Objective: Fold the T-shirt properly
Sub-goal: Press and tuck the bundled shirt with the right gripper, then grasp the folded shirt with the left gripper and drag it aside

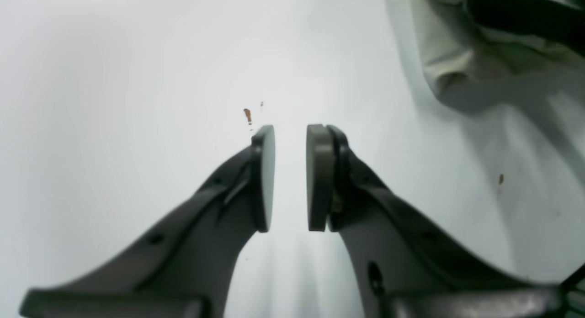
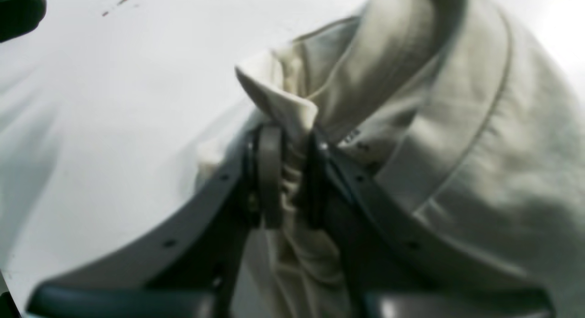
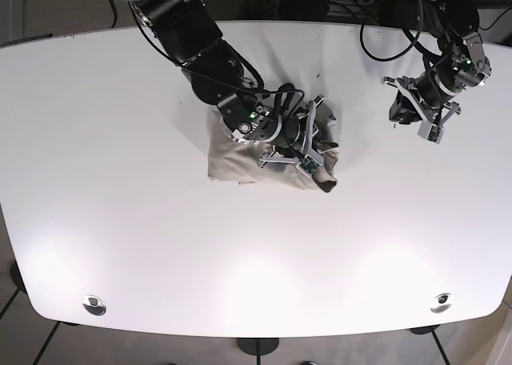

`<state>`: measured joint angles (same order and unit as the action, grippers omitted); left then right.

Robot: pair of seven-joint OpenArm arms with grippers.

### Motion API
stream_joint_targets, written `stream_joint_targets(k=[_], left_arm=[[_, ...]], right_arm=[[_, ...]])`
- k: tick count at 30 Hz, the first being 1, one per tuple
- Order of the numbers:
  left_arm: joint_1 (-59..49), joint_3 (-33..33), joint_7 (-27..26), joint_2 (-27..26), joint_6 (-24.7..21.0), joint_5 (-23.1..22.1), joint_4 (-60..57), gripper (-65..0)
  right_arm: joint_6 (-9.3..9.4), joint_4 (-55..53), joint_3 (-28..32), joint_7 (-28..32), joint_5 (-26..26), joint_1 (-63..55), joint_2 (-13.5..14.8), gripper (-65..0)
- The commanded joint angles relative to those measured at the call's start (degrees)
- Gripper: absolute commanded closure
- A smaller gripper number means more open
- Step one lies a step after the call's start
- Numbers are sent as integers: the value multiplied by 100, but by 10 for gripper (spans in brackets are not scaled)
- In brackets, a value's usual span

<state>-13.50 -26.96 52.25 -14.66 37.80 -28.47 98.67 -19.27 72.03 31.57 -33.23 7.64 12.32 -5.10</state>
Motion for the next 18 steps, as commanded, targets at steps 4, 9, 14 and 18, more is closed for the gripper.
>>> stream_joint_targets(k=[4,9,14,18], left_arm=[[44,-25,-113,-77,40,-94,-228,-104],[44,-25,-113,-77,40,-94,-263,-104],[62,-16,-113,-77,40,-94,-263,-104],[176,10,-113,-77,40,-129,-201,-104]], right_arm=[[6,784,-6,75,-3,-102,-74,-71],[-3,1496,12,-514,5,-287,-83,-71],[-29,1329,135,-567,5,-295,-101,-235],[-29,1390,575,-567,5,-269,-83,-477]])
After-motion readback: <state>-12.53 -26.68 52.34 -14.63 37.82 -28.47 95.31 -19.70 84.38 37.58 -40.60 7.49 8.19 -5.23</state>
